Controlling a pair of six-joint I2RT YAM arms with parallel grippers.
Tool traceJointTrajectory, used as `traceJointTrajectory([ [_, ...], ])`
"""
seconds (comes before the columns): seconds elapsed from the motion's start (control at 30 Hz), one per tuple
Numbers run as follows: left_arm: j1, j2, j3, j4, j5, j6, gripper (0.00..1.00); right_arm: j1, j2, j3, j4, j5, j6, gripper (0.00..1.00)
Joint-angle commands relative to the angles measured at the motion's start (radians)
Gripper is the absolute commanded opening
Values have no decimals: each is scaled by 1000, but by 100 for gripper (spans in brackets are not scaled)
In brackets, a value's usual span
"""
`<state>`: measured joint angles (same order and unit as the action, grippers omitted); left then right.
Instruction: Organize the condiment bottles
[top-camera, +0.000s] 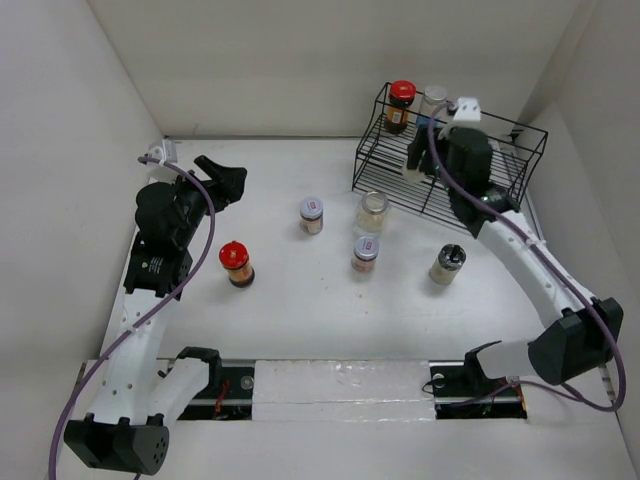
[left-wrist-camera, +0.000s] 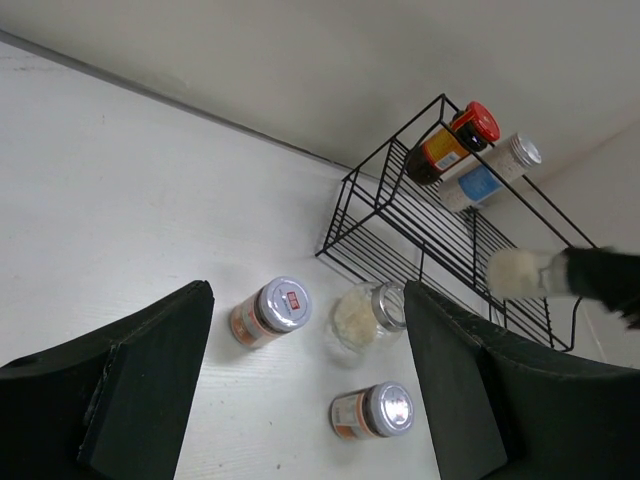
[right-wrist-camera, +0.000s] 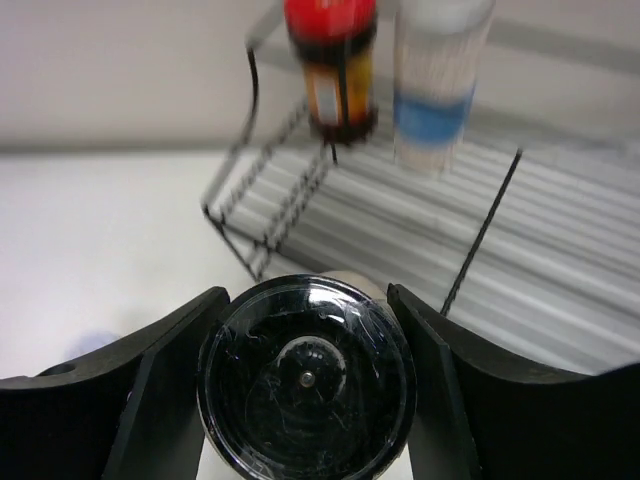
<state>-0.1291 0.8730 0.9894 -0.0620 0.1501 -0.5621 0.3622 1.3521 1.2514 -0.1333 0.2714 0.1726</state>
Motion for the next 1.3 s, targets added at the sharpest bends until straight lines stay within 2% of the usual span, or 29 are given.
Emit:
traceJointTrajectory([
  [0.0, 3, -26, -3, 60, 14, 1, 73, -117, -1, 211, 135, -104, -56, 51],
  [0.33, 3, -45, -12, 60, 14, 1, 73, -341, 324, 678, -11, -244, -67, 50],
  [0.37, 3, -45, -12, 60, 14, 1, 73, -354, 391, 777, -70, -264, -67, 50],
  [0.47, 3, -45, -12, 60, 14, 1, 73, -384, 500, 935, -165, -319, -78, 50],
  [1.03, 3, -45, -3, 50, -6, 1, 73, -411, 625, 869, -175, -391, -96, 49],
  [1.1, 3, -45, -3, 59, 6, 1, 73, -411, 660, 888, -187, -426, -87, 52],
  [1.27, 3, -45, -12, 59, 6, 1, 73, -411, 703, 908, -209, -426, -76, 54],
])
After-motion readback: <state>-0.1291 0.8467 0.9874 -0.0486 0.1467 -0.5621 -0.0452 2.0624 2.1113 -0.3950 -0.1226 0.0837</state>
